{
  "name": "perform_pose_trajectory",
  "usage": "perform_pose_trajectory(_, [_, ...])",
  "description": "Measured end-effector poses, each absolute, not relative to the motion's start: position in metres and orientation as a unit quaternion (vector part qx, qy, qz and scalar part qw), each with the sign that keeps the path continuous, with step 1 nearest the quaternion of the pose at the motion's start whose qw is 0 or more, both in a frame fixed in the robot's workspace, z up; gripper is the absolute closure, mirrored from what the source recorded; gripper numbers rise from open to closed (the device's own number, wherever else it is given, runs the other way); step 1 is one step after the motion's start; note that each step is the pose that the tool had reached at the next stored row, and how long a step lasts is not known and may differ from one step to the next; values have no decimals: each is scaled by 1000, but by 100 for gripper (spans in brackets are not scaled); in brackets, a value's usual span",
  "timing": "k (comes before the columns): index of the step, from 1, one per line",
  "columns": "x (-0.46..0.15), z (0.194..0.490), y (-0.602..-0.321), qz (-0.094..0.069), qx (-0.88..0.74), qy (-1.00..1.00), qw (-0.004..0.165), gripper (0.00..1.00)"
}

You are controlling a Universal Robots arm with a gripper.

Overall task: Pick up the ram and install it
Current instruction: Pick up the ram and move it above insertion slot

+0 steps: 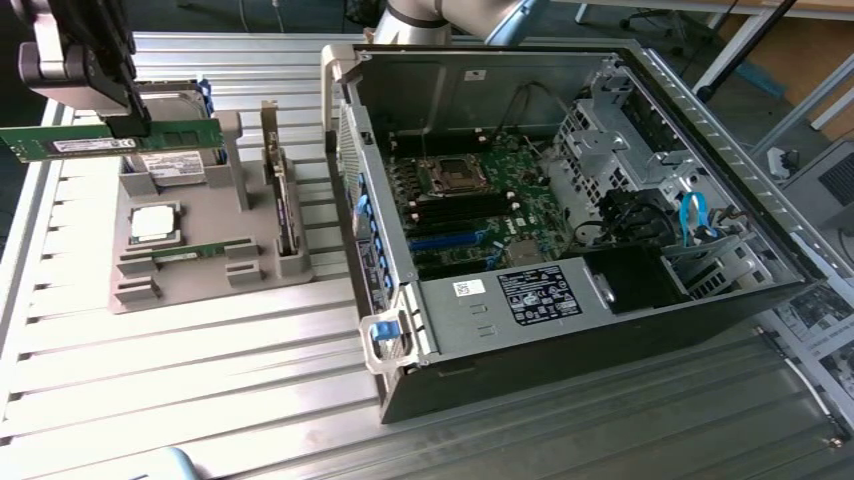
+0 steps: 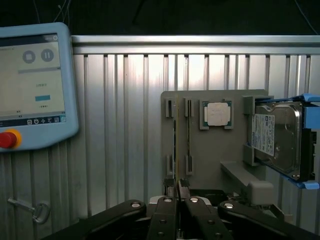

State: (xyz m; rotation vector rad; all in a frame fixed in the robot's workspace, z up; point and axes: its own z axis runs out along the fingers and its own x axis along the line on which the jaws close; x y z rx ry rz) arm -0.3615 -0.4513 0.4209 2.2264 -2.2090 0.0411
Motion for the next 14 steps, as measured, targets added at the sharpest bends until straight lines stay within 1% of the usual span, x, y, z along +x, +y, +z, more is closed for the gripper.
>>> perform_pose_trajectory(14, [-344, 421, -451, 13, 710, -704, 2, 88])
